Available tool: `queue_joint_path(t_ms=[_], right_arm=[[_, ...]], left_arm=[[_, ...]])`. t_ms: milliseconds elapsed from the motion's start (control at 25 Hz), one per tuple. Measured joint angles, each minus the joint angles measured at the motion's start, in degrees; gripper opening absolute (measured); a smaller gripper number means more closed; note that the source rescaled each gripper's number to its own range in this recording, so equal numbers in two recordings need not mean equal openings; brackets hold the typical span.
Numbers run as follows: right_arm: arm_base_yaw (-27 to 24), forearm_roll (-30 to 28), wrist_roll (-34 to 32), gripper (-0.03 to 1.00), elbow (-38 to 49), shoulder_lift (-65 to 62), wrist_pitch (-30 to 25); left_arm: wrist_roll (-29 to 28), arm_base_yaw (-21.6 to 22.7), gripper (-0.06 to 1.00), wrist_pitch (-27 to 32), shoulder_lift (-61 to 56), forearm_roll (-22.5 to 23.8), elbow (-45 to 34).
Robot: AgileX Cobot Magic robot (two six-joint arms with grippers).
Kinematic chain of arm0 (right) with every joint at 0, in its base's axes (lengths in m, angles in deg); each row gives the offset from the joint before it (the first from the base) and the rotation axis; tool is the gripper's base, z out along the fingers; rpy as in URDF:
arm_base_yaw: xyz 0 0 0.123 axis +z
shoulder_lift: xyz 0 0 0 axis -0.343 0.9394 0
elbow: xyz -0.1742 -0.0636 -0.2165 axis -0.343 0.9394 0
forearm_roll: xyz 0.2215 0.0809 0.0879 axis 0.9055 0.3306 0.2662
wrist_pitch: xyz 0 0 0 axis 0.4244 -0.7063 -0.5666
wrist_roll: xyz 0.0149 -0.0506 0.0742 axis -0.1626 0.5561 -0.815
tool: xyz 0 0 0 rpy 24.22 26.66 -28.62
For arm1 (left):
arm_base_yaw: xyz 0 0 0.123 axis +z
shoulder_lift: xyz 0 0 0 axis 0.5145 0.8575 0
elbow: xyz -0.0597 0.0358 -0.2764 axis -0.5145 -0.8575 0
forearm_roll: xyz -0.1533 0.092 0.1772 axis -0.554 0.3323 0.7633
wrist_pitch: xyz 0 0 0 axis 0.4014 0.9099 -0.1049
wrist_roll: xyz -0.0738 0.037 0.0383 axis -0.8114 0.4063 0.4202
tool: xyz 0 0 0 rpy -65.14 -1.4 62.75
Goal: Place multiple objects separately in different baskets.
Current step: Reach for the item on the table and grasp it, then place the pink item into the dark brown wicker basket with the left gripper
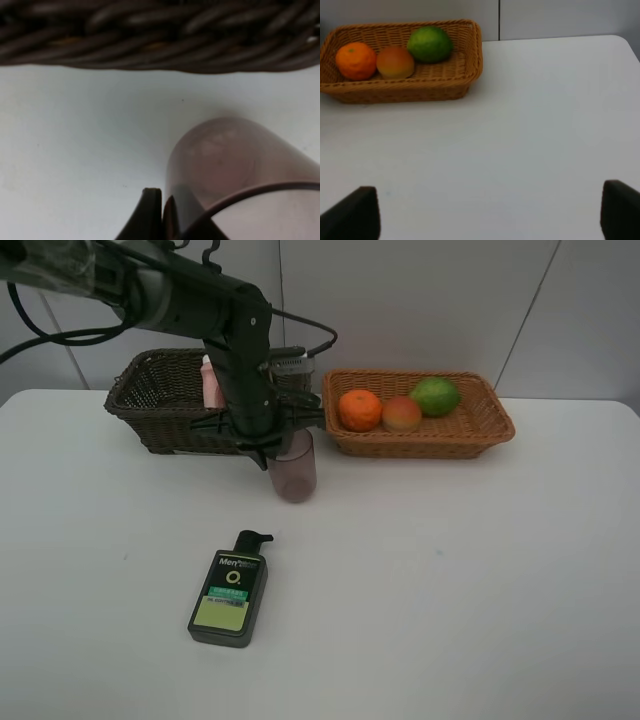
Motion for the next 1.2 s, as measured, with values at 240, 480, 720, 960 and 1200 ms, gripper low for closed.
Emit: queue_joint_path(t_ms=[240, 480, 720, 960, 1200], right_arm=[[0.0, 0.0, 0.0, 0.86, 0.0, 0.0, 0.0], [0.0, 0.0, 0.0, 0.86, 0.0, 0.0, 0.0], [0.0, 0.0, 0.0, 0.86, 0.0, 0.0, 0.0], [0.0, 0.0, 0.0, 0.86, 0.0, 0.0, 0.0], [0.0, 0.0, 0.0, 0.86, 0.0, 0.0, 0.0]], left_arm=[[0.0, 0.0, 0.0, 0.1, 0.0, 0.0, 0.0], [1.8, 0.0, 0.0, 1.4, -3.1, 0.0, 0.0], [6.7, 0.0, 0.0, 5.4, -9.8, 0.0, 0.0], [11.5, 0.9, 0.0, 7.4, -15.4, 0.3, 0.0], [16.4, 5.4, 0.0, 7.3, -16.1, 5.5, 3.3]])
